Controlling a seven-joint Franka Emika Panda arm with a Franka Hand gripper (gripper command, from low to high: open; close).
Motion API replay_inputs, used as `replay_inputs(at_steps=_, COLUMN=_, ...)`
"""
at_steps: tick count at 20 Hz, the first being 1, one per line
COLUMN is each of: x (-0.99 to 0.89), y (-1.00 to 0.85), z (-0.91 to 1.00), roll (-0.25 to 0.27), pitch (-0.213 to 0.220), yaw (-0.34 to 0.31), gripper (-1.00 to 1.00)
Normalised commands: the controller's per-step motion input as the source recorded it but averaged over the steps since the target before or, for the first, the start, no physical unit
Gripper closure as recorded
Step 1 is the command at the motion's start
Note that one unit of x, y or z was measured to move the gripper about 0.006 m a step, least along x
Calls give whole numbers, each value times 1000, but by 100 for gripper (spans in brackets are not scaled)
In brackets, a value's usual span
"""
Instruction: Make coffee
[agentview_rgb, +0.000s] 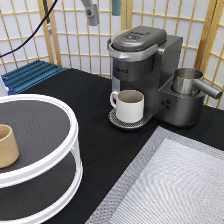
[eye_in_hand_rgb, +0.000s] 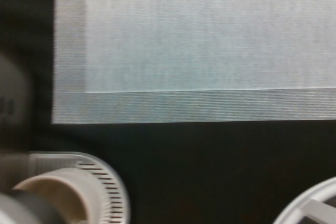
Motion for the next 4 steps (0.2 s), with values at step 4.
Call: replay_inputs(at_steps=4, x=0, y=0, z=0, roll=0, pitch=0, yaw=0, gripper=-100)
